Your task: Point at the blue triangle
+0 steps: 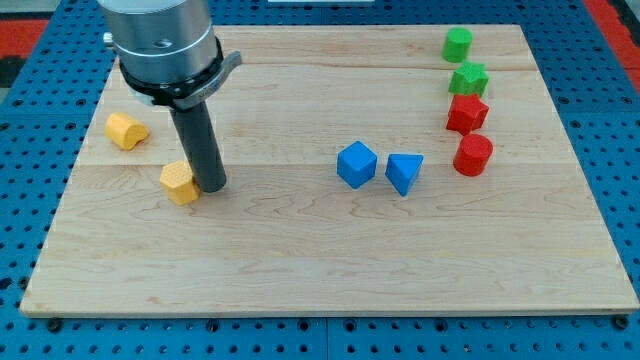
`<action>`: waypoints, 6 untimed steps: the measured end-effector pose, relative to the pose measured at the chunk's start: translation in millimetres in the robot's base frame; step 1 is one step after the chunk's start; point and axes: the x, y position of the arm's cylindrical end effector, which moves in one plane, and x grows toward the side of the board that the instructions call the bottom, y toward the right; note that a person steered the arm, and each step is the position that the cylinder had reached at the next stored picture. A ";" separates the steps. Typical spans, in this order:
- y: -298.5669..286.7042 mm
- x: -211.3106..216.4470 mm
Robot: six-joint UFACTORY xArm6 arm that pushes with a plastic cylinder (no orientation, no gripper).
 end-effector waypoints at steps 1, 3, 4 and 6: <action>31.2 24.0; -78.4 -40.5; 4.1 -4.0; 20.4 9.7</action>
